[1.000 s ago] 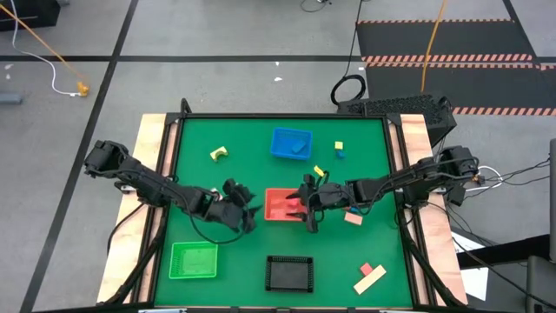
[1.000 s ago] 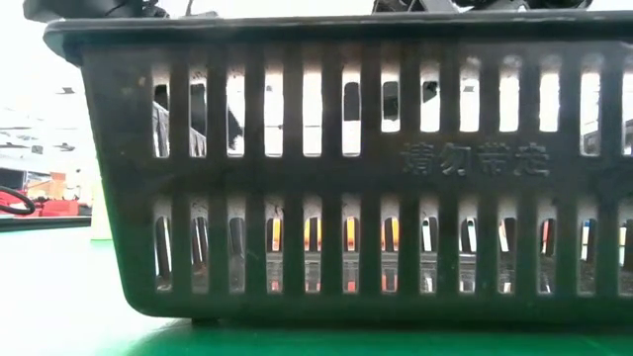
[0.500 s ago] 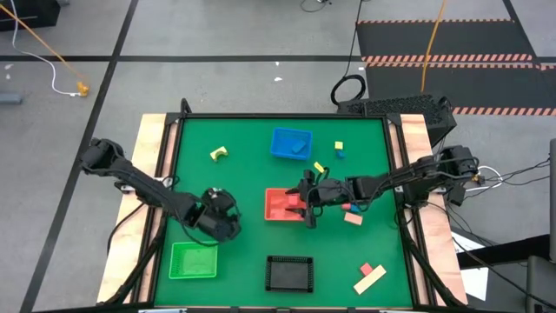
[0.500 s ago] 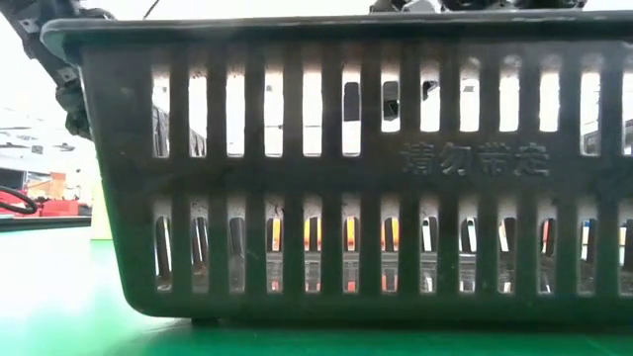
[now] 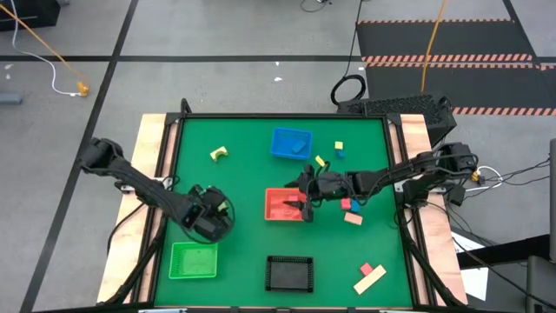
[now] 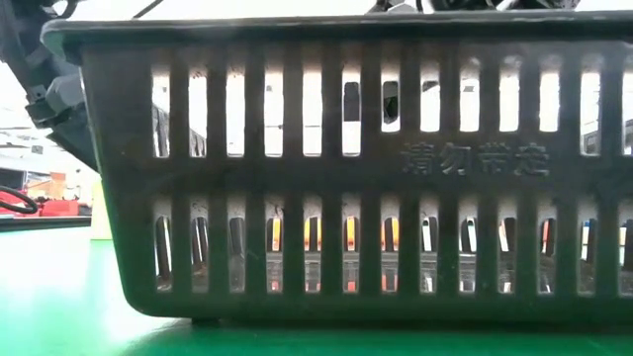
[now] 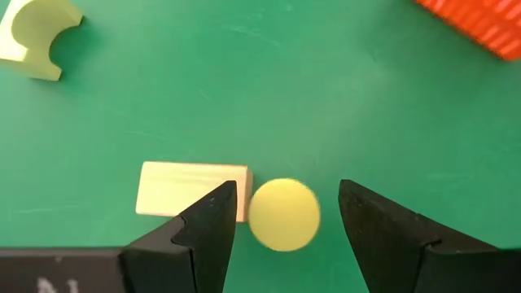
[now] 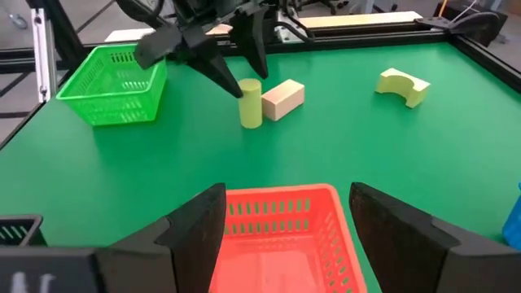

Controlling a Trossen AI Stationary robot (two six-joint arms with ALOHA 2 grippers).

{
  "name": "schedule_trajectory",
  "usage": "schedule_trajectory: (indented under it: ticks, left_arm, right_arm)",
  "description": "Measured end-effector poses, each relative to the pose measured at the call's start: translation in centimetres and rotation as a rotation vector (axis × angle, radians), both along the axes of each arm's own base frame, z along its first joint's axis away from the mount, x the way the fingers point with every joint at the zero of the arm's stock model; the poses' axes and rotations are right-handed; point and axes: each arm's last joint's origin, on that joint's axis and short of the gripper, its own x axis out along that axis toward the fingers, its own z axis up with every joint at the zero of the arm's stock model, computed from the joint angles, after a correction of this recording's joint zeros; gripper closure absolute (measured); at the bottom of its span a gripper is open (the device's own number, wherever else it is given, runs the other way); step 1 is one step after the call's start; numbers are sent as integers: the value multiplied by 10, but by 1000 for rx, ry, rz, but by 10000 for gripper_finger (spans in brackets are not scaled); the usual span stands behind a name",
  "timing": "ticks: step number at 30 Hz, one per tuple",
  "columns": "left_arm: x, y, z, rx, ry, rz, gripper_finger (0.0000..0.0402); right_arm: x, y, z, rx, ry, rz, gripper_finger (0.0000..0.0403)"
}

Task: Sort & place blocks by color
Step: Put the bottom green block into the green bin

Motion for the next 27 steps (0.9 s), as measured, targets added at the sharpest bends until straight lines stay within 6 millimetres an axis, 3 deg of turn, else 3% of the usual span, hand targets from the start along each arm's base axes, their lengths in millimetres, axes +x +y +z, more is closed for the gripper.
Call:
schedule_trajectory:
  ticks: [13,16,20,27]
  left_arm:
    - [4,-2,-14,25,52,21,187]
    - [4,-2,-14,24,50,23,207]
    - [4,-2,-14,22,48,24,268]
    - [4,-2,-13,8,52,25,271]
  right_arm:
    - [1,0,2,4,-17,6,149]
    - [1,0,2,4,-20,7,149]
    - [1,0,2,4,-19,7,149]
    - [1,0,2,4,-19,7,149]
